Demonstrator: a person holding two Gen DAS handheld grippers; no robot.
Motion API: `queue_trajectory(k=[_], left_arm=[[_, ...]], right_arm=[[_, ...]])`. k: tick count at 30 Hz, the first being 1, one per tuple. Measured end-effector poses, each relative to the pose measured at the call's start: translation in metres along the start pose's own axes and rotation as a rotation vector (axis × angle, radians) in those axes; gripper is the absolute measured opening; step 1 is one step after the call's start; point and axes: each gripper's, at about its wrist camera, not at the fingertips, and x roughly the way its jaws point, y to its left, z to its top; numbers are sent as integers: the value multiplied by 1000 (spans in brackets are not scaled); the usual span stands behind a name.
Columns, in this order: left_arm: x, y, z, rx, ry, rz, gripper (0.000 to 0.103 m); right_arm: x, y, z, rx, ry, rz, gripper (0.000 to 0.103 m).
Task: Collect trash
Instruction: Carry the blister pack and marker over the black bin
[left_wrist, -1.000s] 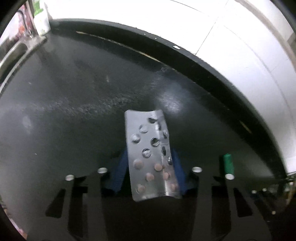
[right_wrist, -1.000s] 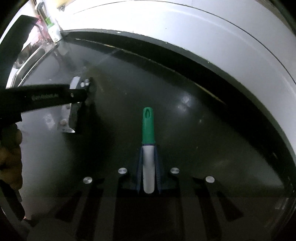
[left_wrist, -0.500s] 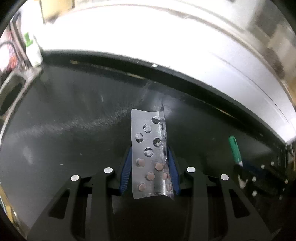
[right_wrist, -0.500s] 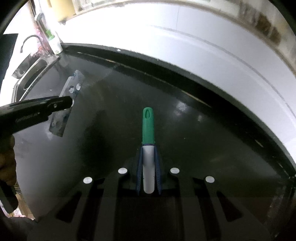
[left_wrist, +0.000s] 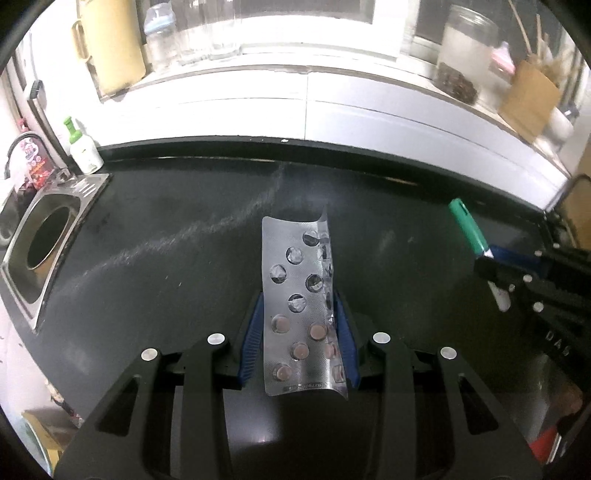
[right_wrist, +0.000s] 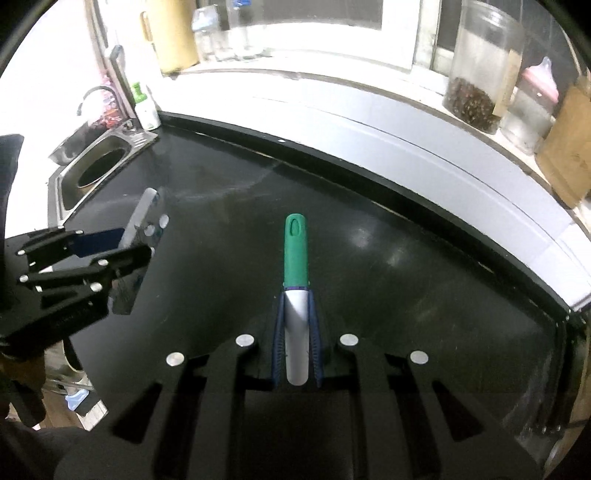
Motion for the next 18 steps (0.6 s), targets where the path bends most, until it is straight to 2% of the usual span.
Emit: queue_trajectory(k=[5, 11, 14, 18], left_arm=[[-23, 2, -22, 15, -19, 10, 37], [-45, 16, -41, 12, -38, 34, 37], [-57, 32, -50, -20, -51, 56, 37], [-76, 70, -70, -91, -68, 115, 37]], right_arm=[[-20, 17, -14, -9, -13, -1, 14], [-31, 40, -14, -26, -26, 12, 14], [-34, 61, -9, -58, -34, 31, 14], [-34, 107, 1, -132, -40, 87, 14]])
